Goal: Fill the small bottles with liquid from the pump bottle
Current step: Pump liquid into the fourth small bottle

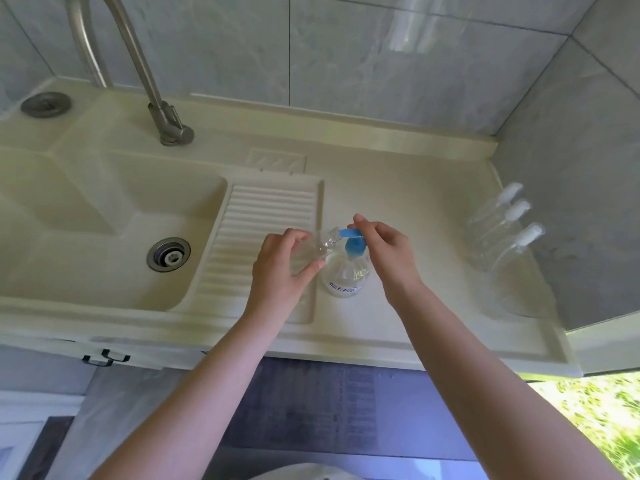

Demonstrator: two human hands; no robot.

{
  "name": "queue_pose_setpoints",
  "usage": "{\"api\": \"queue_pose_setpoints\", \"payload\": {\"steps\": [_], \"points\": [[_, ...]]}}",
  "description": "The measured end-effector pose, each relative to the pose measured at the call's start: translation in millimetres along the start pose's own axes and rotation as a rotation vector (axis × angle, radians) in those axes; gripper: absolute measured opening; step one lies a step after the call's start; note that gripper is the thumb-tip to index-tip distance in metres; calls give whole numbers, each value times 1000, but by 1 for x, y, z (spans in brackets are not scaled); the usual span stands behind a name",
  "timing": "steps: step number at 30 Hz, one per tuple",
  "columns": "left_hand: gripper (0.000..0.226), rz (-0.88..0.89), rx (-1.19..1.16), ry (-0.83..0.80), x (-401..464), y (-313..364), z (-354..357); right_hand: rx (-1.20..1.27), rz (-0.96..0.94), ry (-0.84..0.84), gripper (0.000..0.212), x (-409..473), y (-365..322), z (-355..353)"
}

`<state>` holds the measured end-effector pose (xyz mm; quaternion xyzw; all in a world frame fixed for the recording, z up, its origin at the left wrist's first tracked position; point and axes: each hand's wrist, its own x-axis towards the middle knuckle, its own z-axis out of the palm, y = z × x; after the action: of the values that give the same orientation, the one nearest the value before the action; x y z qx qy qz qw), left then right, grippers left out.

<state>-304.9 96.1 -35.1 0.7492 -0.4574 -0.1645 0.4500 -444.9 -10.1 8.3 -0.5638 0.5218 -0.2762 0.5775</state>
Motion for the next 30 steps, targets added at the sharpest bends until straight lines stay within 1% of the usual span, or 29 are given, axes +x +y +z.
{"api": "queue_pose_setpoints", "payload": {"steps": [3, 7, 10, 14, 17, 19, 24, 26, 30], "points": [[39, 21, 10, 5, 1, 2, -1, -6, 2, -12, 32, -1, 2, 0], [39, 29, 14, 9, 2, 3, 0, -8, 49, -44, 38, -3, 4, 2], [38, 39, 11, 4, 2, 4, 0, 23, 73, -81, 36, -6, 3, 6], [40, 53, 29, 8, 3, 3, 0, 29, 92, -107, 45, -6, 6, 12], [41, 57, 30, 10, 2, 2, -1, 9, 72, -99, 42, -5, 7, 14], [41, 58, 31, 12, 3, 1, -2, 6, 64, -112, 43, -4, 8, 13], [41, 73, 59, 9, 4, 1, -2, 0, 99, -154, 40, 0, 5, 9], [41, 75, 56, 6, 4, 2, -2, -8, 79, -147, 39, 5, 0, 7], [42, 81, 56, 1, 5, 3, -3, -57, 77, -131, 44, 21, -18, 4]]}}
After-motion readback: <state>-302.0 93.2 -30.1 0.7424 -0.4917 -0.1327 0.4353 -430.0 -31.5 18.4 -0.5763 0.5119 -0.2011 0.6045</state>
